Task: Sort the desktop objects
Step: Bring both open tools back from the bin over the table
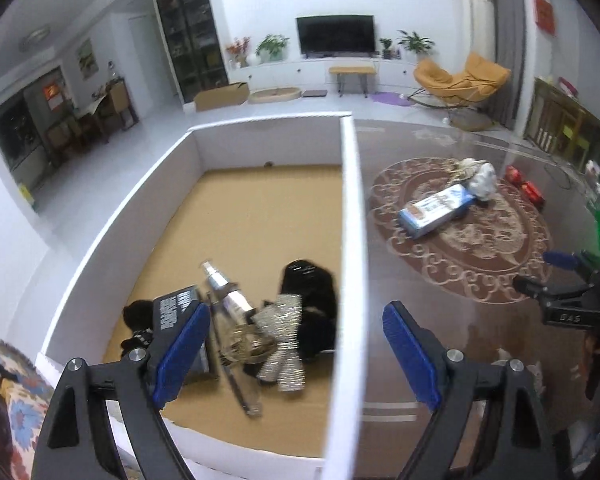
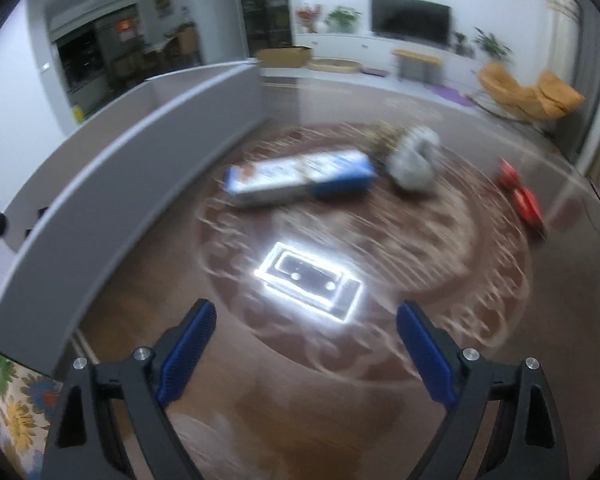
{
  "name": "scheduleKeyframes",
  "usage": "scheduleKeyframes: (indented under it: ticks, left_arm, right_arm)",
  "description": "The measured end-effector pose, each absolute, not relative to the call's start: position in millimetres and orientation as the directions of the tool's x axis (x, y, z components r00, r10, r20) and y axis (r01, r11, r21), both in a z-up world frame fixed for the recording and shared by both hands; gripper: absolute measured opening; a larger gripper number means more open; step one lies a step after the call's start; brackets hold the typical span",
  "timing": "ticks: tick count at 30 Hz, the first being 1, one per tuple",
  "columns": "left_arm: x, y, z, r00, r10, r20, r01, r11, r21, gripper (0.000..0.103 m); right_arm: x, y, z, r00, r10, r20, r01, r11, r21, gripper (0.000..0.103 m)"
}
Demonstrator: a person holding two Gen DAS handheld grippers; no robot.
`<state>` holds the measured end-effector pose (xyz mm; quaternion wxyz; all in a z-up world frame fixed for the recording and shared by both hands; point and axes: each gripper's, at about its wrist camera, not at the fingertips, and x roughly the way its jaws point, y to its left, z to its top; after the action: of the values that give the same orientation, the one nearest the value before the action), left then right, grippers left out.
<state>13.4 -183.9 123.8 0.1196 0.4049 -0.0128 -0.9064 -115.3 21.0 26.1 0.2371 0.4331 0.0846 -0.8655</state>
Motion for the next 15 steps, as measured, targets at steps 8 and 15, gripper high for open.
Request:
scheduleKeyframes:
  ticks: [8, 15]
  left_arm:
    - [18, -104, 134, -0.694, 0.019, -0.720, -0.024, -1.000, -0.003, 0.092]
    - [-14, -32, 72, -0.588, 0.140, -0.796, -0.137, -0.988, -0.072, 0.094]
  right_arm:
    - [-108, 110, 5, -0.554, -0.203, -0.807, 0.337, -0.941, 0.005, 0.092]
    - [-116, 162, -3, -0.576, -0.128, -0.807, 0.222, -0.975, -0.004, 0.092]
